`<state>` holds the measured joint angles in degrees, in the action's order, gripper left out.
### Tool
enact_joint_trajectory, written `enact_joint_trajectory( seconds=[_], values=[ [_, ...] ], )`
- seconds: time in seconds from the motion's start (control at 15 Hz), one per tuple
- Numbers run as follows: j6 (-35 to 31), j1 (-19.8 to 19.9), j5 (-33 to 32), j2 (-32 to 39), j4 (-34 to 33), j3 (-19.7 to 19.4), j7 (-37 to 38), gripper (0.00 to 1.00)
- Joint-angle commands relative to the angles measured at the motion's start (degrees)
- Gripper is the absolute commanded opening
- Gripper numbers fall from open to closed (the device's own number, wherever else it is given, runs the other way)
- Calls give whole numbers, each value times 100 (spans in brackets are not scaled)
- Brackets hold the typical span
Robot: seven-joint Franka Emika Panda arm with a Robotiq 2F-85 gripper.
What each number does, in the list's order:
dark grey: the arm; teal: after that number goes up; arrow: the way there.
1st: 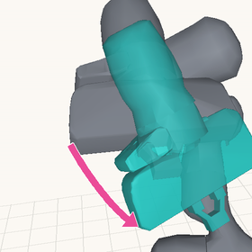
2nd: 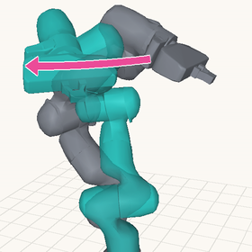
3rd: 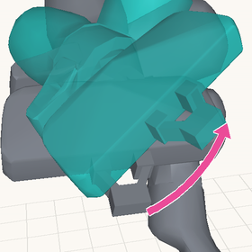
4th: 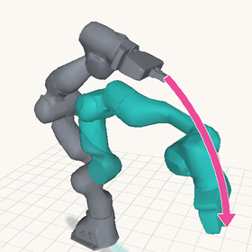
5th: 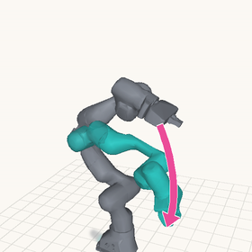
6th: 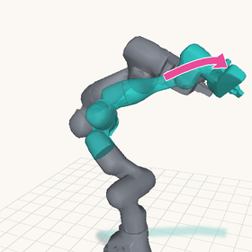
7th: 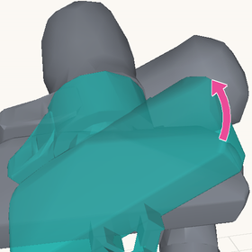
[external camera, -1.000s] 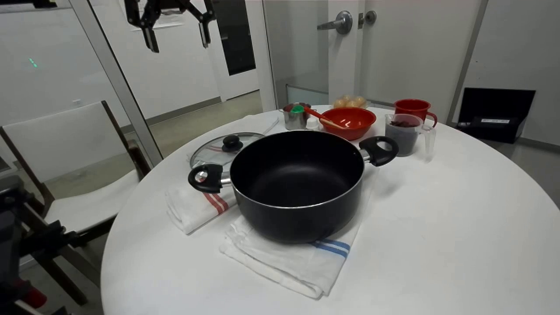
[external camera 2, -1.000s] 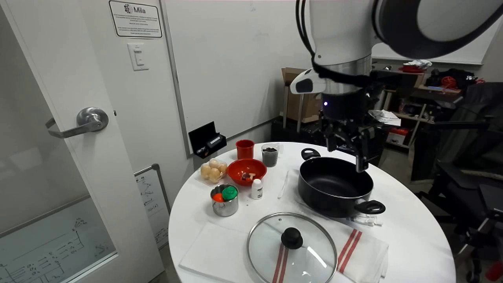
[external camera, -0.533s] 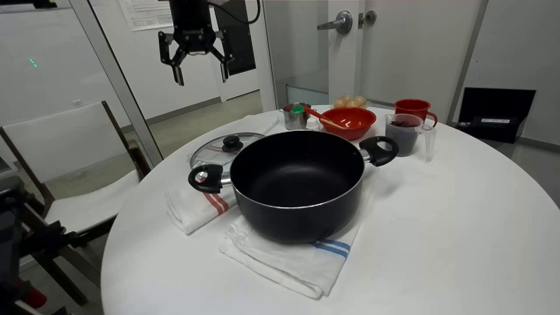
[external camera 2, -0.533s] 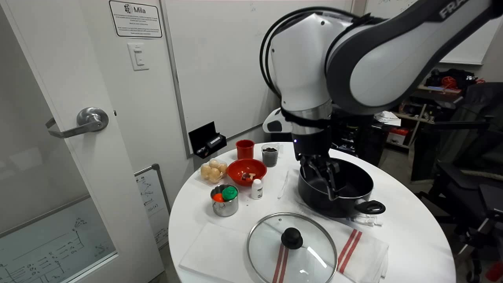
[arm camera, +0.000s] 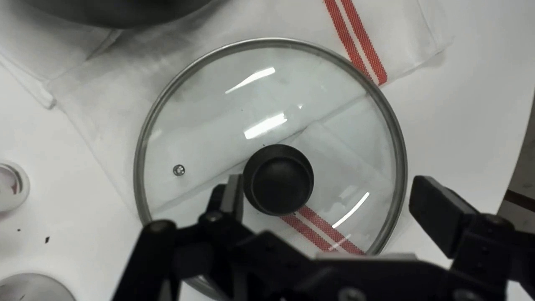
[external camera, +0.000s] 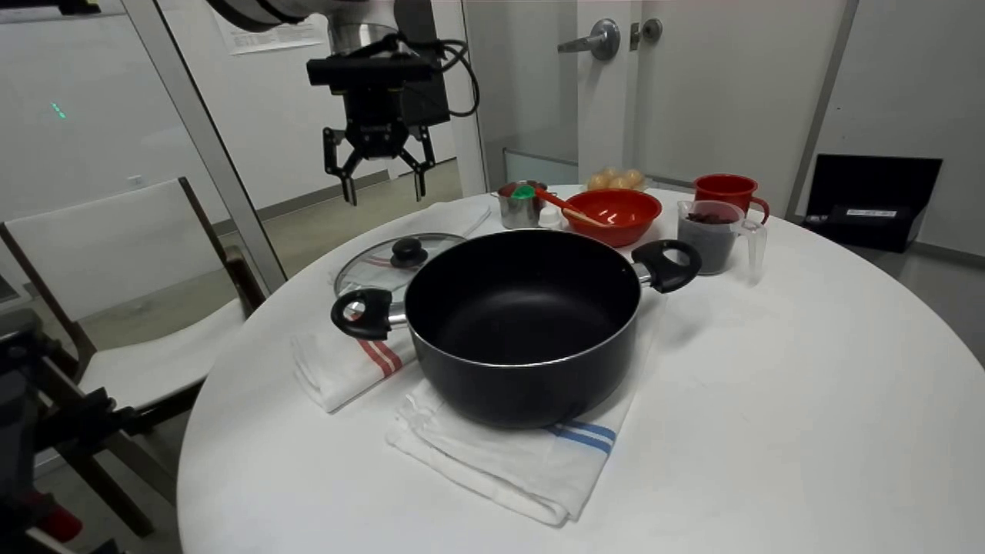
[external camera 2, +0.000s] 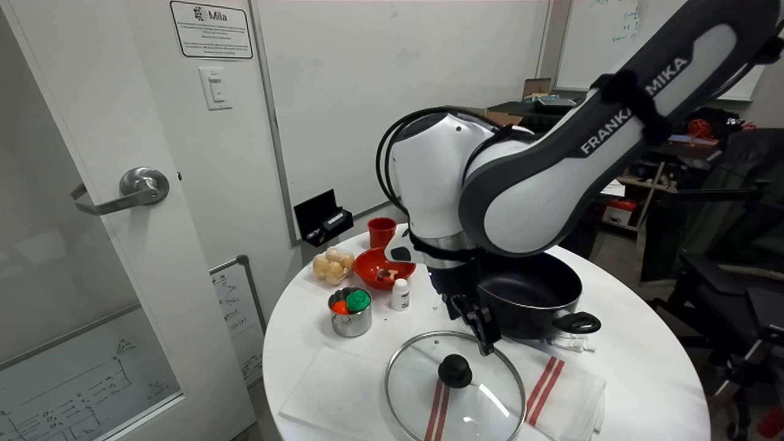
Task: Put the lid on the pot
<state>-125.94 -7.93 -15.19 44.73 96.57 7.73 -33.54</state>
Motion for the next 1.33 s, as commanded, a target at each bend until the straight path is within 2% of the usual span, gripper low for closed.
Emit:
enact_joint_trajectory(
  seconds=[0.0, 0.53, 1.27],
  values=[
    [-125, -67, -173, 623, -604, -32, 97, 100],
    [-209, -67, -245, 1174, -951, -82, 98, 100],
    [-210, -78, -236, 1330, -1062, -52, 55, 100]
  ],
)
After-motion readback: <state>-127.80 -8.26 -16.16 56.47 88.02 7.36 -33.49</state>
